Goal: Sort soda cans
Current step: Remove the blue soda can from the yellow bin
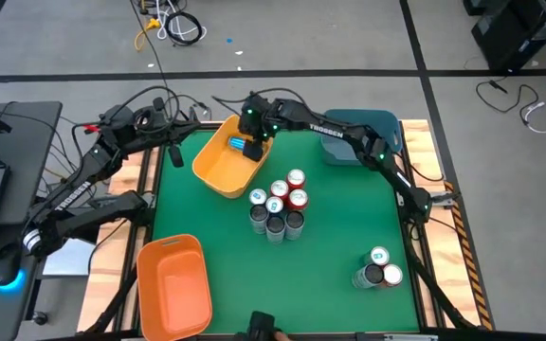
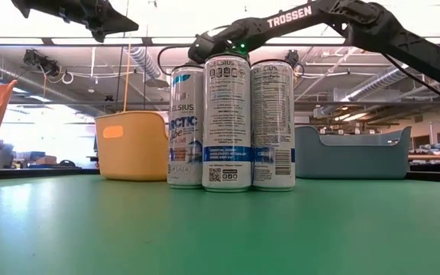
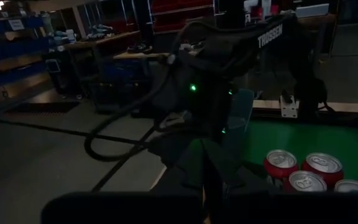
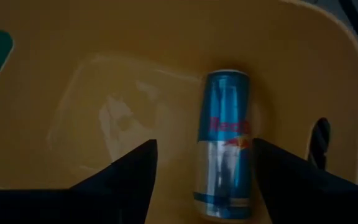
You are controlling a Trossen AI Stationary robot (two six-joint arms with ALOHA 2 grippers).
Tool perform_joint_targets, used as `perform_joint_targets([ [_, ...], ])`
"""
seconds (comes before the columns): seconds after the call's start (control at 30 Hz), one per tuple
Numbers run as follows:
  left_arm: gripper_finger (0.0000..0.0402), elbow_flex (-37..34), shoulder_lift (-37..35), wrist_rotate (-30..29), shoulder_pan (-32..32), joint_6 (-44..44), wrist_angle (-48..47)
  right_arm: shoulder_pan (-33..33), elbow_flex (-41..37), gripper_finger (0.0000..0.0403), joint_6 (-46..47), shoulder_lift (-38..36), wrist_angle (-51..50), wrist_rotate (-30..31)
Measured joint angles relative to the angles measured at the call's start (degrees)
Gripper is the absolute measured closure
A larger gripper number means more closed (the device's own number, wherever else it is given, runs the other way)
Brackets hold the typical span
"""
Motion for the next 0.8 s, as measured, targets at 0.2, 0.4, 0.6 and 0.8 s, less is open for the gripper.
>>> perform_joint_targets([
  [0.2,0.0401,0.00,1.32,-3.18,0.00,-1.25,-0.55,3.36,-0.04,0.0180,3.85,0.07,2.87,2.65],
  [0.4,0.0401,0.18,8.05,-4.00,0.02,-2.23,-2.49,8.86,0.66,0.0301,5.66,0.01,4.17,-5.23],
  [0.6,0.0401,3.97,15.94,-3.96,0.00,0.84,-8.48,12.58,1.87,0.0390,0.12,-4.55,-11.25,1.15],
  [0.8,0.0401,10.03,19.67,-3.99,0.00,6.47,-9.58,12.70,2.02,0.0401,-0.59,-15.24,-23.95,12.38],
])
